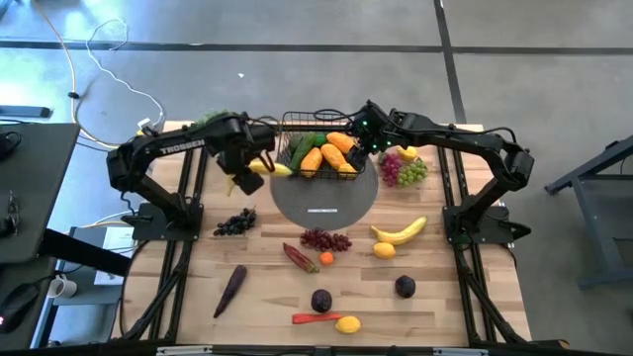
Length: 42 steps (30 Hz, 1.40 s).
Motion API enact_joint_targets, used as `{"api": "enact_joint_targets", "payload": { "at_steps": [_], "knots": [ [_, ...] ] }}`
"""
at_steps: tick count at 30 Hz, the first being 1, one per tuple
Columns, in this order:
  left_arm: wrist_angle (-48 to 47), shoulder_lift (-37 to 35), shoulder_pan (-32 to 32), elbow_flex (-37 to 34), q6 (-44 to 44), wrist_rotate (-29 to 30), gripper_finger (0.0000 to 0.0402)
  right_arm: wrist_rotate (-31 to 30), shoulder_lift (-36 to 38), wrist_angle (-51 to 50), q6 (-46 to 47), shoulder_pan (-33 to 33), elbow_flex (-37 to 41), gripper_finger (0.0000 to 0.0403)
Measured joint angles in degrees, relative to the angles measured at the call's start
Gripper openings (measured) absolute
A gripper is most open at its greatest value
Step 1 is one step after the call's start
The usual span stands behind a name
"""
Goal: Build produce basket
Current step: Put the left yellow banana into the black wire basket
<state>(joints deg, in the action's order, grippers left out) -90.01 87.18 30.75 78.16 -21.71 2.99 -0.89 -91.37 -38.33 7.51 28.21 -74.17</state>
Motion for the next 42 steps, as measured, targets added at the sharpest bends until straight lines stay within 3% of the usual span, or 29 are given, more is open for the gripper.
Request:
{"api": "enact_joint_targets", "payload": {
  "at_steps": [16, 26, 32, 42],
  "knots": [
    [3.4, 0.0, 1.9, 11.0, 0.1, 7.8, 0.0126, 0.0, 0.0, 0.0, 1.6, 0.0, 0.0, 0.0232],
    [14.1, 0.0, 3.4, 11.5, 12.9, 17.6, 0.0126, 1.3, 0.0, 0.3, 5.2, 0.0, 0.0, 0.0232],
    [15.0, 0.0, 3.1, 11.5, 25.9, 21.3, 0.0126, 7.9, 0.0, 2.8, 10.8, 0.0, 0.0, 0.0232],
    [17.6, 0.0, -2.7, 11.5, 44.0, 25.2, 0.0126, 25.3, 0.0, 14.4, 22.0, 0.0, 0.0, 0.0232]
  ]
}}
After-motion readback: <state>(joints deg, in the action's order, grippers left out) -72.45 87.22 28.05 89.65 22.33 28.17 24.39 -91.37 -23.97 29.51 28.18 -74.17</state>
